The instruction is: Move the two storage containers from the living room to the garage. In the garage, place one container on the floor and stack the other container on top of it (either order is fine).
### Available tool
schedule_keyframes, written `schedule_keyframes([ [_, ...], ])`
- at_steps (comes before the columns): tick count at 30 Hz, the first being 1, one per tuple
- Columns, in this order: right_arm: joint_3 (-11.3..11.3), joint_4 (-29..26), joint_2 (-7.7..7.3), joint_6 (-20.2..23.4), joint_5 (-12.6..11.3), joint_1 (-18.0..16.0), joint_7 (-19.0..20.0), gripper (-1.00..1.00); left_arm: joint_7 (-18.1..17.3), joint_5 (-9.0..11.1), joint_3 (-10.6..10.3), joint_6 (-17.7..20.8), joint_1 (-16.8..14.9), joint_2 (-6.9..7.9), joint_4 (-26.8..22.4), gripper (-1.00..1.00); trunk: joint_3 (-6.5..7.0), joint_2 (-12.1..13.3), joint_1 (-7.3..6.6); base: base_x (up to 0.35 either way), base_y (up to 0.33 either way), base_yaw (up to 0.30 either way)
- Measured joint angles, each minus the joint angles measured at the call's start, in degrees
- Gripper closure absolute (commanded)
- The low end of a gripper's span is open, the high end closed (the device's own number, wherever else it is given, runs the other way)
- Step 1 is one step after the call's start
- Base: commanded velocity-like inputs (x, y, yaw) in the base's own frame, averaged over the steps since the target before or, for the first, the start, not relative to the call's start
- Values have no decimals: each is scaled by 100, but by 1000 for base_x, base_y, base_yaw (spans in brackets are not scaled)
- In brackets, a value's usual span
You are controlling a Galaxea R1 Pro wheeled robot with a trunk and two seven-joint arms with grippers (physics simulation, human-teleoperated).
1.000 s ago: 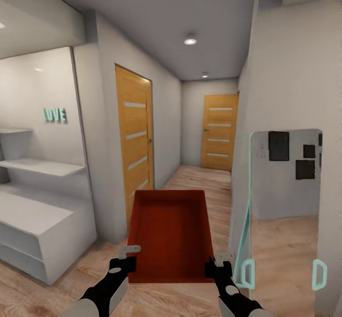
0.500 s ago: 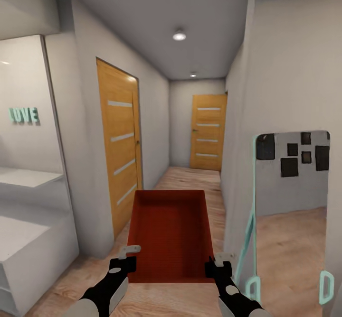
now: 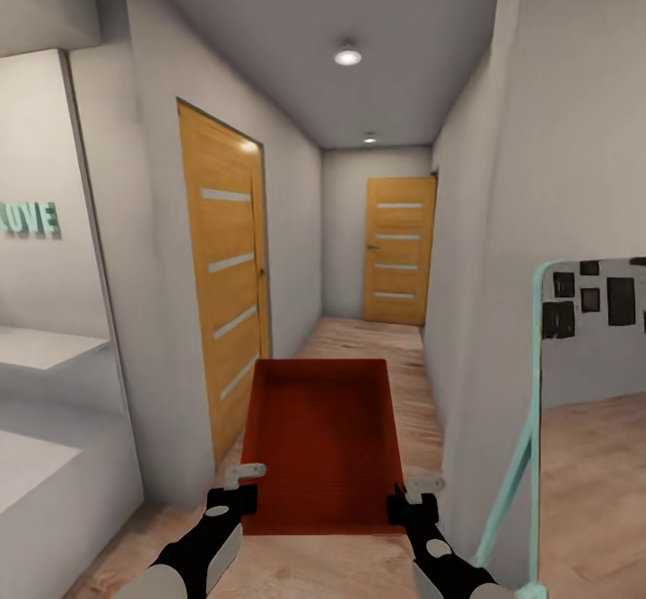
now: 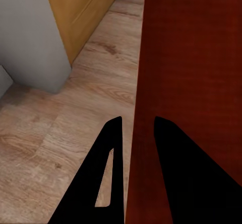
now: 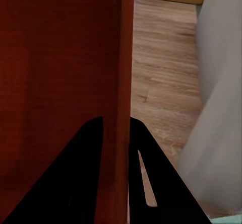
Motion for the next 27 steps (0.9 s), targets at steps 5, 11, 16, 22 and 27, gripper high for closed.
schedule_keyframes([
  [5,-3,0,1,1,1,0,1,100,0,2,-1,0,0,0,1,100,0,0,0,322,114,0],
  [11,0,4,-1,-4,-12,0,4,100,1,-4,0,0,0,-2,0,100,0,0,0,322,114,-30],
  [16,-2,3,-4,-6,-12,1,8,100,1,-11,7,-1,-1,-6,2,100,0,0,0,322,114,-217],
  [22,0,3,-9,-7,-20,1,16,100,2,-19,13,-1,-1,-11,1,100,0,0,0,322,114,-248],
  [27,0,3,-10,-7,-21,1,18,100,2,-20,13,-1,-1,-12,1,100,0,0,0,322,114,-250],
])
